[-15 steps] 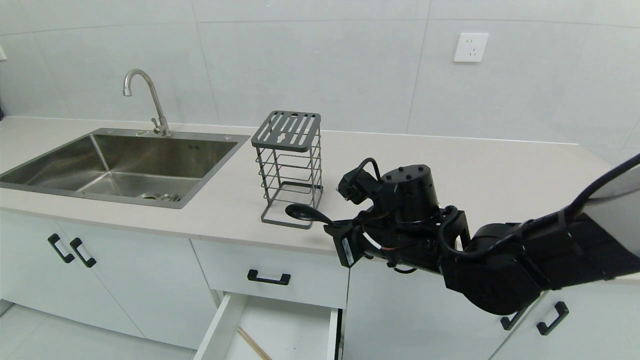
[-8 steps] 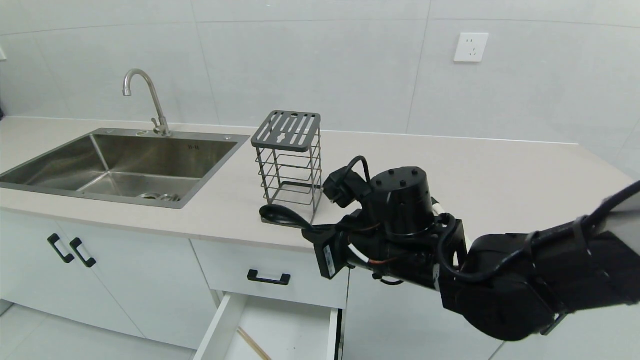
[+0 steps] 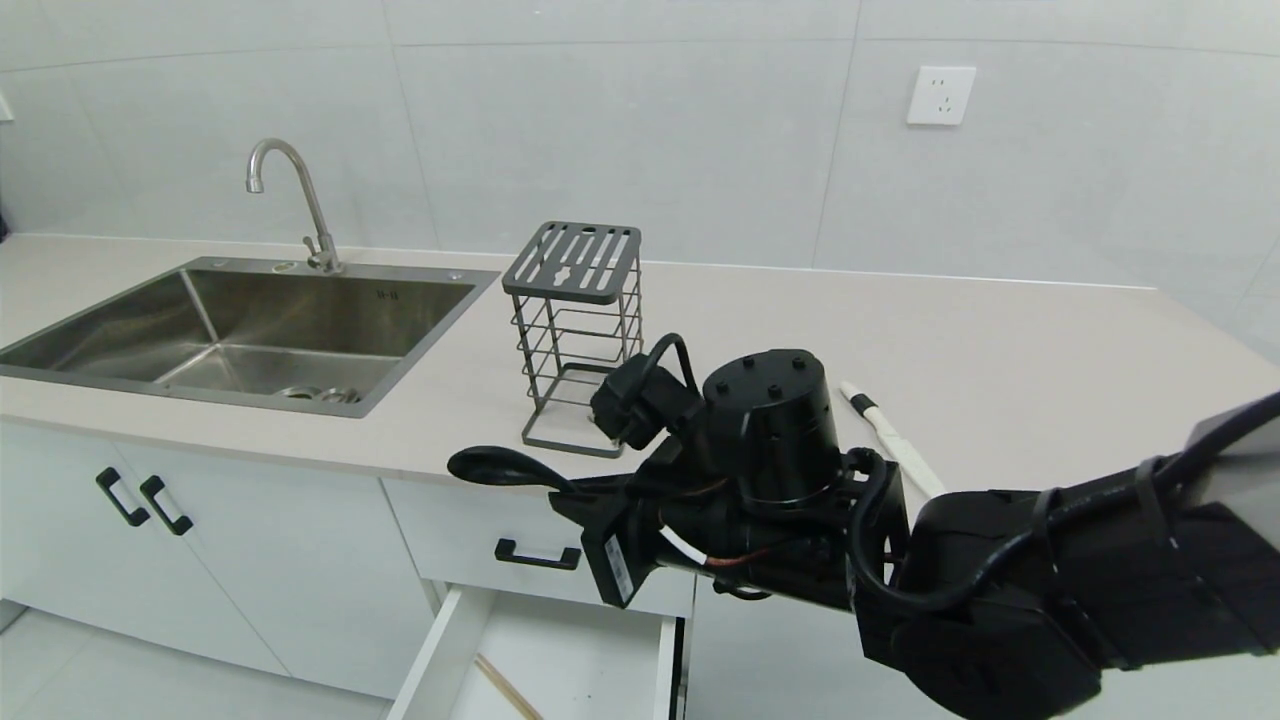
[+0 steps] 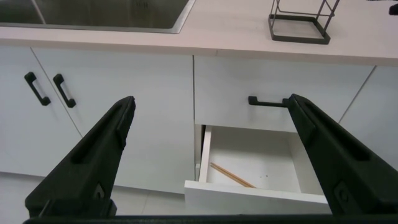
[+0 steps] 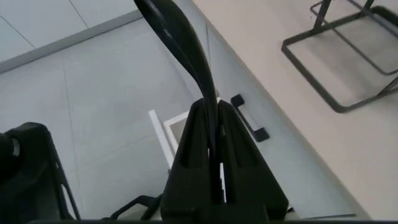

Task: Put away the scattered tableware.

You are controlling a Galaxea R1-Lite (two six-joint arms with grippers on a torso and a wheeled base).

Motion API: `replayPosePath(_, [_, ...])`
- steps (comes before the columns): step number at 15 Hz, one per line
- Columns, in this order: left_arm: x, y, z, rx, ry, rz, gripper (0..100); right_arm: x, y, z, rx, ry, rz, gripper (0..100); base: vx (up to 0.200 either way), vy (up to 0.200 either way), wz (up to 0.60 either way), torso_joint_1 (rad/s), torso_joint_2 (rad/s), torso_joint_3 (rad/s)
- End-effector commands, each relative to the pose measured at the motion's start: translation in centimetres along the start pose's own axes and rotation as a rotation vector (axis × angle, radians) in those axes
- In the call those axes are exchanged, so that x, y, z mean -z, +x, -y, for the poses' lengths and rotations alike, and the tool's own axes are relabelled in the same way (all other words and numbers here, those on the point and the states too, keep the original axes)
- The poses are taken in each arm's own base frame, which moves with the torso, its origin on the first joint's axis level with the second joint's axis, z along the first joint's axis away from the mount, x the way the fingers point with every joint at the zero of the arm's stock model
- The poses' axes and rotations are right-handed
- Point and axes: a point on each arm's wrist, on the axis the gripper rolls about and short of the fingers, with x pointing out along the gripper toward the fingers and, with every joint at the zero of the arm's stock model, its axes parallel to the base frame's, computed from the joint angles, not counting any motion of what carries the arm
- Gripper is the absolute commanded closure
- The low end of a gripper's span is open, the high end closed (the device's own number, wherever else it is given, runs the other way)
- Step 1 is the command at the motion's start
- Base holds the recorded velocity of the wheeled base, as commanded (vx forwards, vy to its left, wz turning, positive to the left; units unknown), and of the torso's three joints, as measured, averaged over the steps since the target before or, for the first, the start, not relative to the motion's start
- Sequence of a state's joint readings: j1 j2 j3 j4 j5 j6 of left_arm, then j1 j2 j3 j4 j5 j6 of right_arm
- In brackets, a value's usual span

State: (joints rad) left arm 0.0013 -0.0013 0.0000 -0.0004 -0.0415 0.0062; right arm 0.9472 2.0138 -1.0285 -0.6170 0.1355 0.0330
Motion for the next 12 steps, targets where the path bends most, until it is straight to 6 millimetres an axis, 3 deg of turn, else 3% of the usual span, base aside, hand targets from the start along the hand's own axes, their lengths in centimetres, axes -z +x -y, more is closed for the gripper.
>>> replayPosePath(1, [0.0,0.0,0.0,0.000,0.000,-0.002,0,-0.3,0.5,-0.4,-0.024,-0.043,-0.001,100,0.000,0.000,0.00,0.000,0.00,0.000])
replayPosePath(8, [0.0,0.0,0.0,0.000,0.000,-0.002,0,-1.1,0.9,-1.4,-0.050,-0.061,0.018,100,0.000,0.000,0.00,0.000,0.00,0.000])
replayPosePath(12, [0.0,0.0,0.0,0.000,0.000,0.000,0,-1.1,0.9,-1.4,-0.052,-0.061,0.016,100,0.000,0.000,0.00,-0.157,0.33,0.153])
